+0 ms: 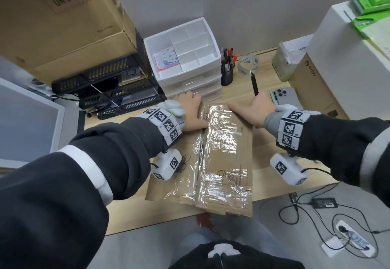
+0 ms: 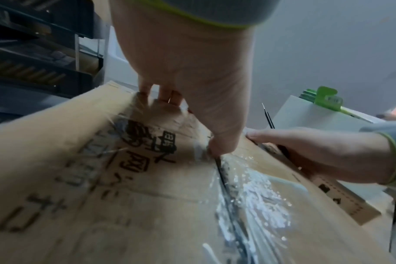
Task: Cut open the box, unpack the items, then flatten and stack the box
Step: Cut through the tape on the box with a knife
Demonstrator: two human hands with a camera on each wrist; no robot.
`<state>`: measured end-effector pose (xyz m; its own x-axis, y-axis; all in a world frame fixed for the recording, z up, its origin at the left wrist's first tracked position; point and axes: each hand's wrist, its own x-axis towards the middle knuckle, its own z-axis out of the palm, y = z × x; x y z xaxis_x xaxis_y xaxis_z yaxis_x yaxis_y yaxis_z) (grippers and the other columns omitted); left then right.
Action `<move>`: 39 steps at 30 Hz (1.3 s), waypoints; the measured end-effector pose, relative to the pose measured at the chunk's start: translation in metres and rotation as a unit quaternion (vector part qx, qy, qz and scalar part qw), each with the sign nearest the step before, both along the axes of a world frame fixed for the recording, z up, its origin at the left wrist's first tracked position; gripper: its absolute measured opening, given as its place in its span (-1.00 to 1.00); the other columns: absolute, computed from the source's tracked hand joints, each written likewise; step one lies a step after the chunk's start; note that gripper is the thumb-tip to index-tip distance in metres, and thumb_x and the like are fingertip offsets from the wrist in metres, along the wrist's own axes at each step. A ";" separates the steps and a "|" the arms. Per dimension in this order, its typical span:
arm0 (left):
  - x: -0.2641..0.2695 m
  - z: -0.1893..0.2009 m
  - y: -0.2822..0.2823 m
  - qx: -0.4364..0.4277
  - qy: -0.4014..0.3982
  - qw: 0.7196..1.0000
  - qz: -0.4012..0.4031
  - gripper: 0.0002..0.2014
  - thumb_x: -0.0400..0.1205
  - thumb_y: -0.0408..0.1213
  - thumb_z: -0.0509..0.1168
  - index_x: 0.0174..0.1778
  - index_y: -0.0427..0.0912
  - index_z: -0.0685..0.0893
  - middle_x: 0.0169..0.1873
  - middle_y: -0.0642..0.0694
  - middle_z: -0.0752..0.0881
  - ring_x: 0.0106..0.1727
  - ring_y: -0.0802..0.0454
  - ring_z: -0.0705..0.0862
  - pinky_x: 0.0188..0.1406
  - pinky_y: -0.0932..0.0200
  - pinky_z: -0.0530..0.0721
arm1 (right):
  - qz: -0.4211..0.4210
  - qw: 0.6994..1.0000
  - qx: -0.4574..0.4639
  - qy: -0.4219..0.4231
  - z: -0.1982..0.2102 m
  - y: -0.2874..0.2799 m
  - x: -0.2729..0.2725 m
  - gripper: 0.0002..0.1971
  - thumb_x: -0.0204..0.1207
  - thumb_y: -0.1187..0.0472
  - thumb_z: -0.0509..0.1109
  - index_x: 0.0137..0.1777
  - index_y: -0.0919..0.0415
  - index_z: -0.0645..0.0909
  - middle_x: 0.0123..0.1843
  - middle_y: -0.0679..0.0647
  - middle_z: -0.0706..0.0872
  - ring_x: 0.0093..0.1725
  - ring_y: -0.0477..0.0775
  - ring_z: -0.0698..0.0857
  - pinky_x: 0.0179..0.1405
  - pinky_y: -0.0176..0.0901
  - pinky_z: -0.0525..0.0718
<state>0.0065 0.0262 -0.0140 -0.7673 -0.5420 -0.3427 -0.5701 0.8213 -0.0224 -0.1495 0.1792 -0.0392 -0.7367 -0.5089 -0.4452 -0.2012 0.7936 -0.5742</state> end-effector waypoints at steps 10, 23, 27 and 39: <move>-0.013 0.002 -0.007 0.000 -0.009 0.999 0.051 -0.43 0.23 0.31 0.26 -0.03 0.00 0.39 0.05 -0.20 0.53 0.05 -0.21 0.53 0.11 -0.15 0.64 | 0.056 0.998 -0.002 -0.001 0.005 0.000 0.004 -0.40 0.29 -0.37 0.53 -0.36 0.19 0.45 -0.48 0.13 0.60 -0.46 0.17 0.69 -0.44 0.03 0.75; 0.000 -0.003 -0.029 0.047 -0.014 0.996 0.077 -0.84 0.44 -0.10 0.35 -0.24 -0.12 0.62 -0.33 -0.06 0.64 -0.30 -0.08 0.59 -0.26 0.14 0.53 | 0.068 0.997 -0.028 0.038 0.000 -0.051 0.022 -0.40 0.37 -0.26 0.53 0.04 0.24 0.44 -0.38 0.02 0.46 -0.41 -0.04 0.46 -0.57 -0.20 0.29; 0.007 -0.003 -0.034 0.042 0.023 0.995 0.083 -0.86 0.48 -0.12 0.34 -0.21 -0.06 0.53 -0.36 -0.03 0.57 -0.32 -0.05 0.52 -0.40 0.19 0.42 | 0.065 0.996 -0.048 0.030 -0.002 -0.060 0.021 -0.32 0.38 -0.23 0.55 0.22 0.29 0.43 -0.17 0.08 0.53 -0.14 0.08 0.55 -0.52 -0.23 0.29; 0.030 -0.001 -0.057 0.074 0.048 0.995 0.056 -0.73 0.60 -0.12 0.39 0.11 -0.19 0.57 -0.10 -0.11 0.67 -0.13 -0.09 0.59 -0.30 0.11 0.40 | 0.093 0.993 -0.068 0.015 0.003 -0.077 0.021 -0.50 0.51 -0.20 0.41 0.04 0.24 0.40 -0.37 0.01 0.44 -0.43 -0.04 0.46 -0.56 -0.20 0.33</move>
